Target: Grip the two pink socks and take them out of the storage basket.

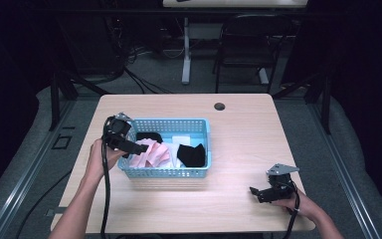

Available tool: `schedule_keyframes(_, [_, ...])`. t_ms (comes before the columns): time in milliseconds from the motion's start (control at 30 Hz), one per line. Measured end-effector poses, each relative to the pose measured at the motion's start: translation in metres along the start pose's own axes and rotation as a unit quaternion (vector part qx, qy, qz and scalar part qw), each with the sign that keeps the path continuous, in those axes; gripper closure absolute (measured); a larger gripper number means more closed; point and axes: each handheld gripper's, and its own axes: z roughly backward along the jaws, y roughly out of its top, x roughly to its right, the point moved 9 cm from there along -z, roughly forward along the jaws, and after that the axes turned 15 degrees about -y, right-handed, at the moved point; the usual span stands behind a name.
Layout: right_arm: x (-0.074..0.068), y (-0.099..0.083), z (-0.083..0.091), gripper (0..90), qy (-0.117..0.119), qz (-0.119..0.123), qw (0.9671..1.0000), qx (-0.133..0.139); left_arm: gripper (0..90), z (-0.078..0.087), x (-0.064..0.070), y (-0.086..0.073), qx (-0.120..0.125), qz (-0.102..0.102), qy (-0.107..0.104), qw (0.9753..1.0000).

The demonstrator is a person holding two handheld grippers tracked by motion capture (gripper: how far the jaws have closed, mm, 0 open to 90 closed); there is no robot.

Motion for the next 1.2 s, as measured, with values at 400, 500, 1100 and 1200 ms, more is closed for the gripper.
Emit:
schedule_keyframes(400, [0.0,0.0,0.0,0.0,0.0,0.001,1.0,-0.003,2.5,-0.037,0.01,0.0,-0.046,-0.006,-0.013,0.9989])
schedule_keyframes(500, [0.0,0.0,0.0,0.0,0.0,0.001,1.0,-0.002,7.9,-0.047,0.013,0.0,-0.058,-0.006,-0.02,0.9981])
schedule_keyframes(1100, [0.0,0.0,0.0,0.0,0.0,0.0,1.0,0.0,45.2,-0.076,0.016,-0.008,-0.111,-0.012,-0.011,0.9937])
schedule_keyframes(1200, [0.0,0.0,0.0,0.0,0.0,0.0,1.0,-0.001,52.0,-0.078,0.015,-0.008,-0.117,-0.014,-0.004,0.993])
